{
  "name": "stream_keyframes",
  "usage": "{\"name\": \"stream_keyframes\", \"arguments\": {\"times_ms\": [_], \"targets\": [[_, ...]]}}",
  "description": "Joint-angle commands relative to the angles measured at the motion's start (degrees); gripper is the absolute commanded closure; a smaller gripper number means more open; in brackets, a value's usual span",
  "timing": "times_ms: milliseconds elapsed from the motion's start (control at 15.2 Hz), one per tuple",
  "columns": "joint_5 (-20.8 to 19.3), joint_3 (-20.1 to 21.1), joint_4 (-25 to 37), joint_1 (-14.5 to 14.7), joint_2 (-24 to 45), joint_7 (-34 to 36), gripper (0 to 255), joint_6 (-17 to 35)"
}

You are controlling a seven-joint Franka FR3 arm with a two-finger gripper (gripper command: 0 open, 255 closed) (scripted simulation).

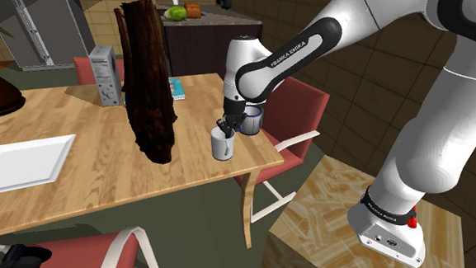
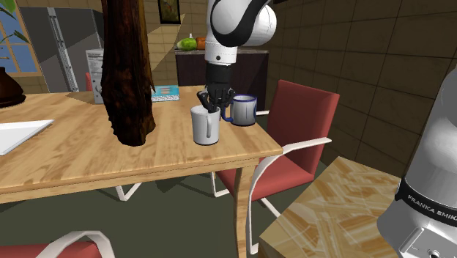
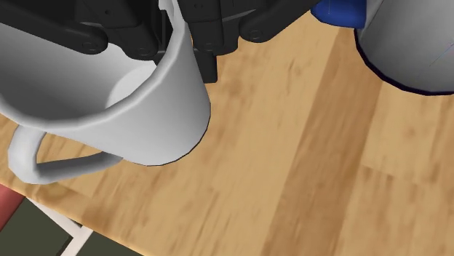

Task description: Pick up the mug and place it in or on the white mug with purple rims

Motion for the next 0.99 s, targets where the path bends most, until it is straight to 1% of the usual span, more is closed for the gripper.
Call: {"name": "stream_keyframes", "arguments": {"times_ms": [0, 924], "targets": [[0.2, 0.0, 0.4, 0.0, -0.8, -0.1, 255, -1.2], [1.0, -0.2, 5.8, -0.1, -6.3, -0.4, 255, -12.0]]}}
